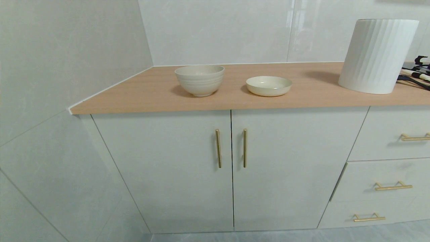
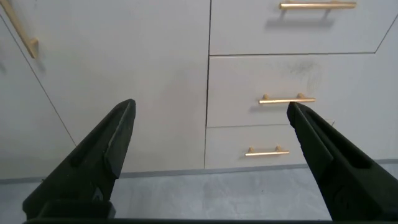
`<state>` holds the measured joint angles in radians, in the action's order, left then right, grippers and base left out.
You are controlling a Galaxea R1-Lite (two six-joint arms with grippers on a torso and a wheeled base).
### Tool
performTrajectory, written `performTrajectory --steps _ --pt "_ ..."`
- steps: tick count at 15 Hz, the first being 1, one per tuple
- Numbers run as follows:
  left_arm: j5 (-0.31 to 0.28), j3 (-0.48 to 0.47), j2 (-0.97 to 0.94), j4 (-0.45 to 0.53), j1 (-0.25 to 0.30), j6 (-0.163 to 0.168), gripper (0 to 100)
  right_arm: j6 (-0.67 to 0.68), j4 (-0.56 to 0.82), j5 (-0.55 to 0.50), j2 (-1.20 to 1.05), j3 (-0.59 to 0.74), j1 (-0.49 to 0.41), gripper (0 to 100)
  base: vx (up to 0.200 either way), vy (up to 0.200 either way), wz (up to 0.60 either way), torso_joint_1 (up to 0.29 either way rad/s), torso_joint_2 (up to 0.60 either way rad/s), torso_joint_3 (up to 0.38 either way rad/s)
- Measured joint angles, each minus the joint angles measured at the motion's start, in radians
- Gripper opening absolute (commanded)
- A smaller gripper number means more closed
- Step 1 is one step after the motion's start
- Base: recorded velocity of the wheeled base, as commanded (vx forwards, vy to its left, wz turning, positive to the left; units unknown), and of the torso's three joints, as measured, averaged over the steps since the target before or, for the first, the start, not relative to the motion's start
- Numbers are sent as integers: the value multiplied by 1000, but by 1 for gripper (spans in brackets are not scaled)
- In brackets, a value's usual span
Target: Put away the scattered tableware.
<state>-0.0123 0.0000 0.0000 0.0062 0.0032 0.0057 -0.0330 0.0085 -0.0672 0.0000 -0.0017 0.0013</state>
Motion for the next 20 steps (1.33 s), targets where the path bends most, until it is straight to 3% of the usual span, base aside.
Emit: performTrajectory --steps 2,5,9,16,20 --pt "0 0 0 0 0 0 100 1 -3 43 9 -26 3 100 0 0 0 0 0 0" --pt "0 0 0 0 0 0 100 85 -12 124 144 -241 32 100 0 0 0 0 0 0" --pt "0 0 0 0 0 0 100 87 -17 249 557 -442 117 100 0 0 0 0 0 0" --pt "0 0 0 0 0 0 100 102 -219 381 1349 -769 410 100 0 0 0 0 0 0" --pt "0 0 0 0 0 0 100 112 -259 516 1652 -981 470 100 0 0 0 0 0 0"
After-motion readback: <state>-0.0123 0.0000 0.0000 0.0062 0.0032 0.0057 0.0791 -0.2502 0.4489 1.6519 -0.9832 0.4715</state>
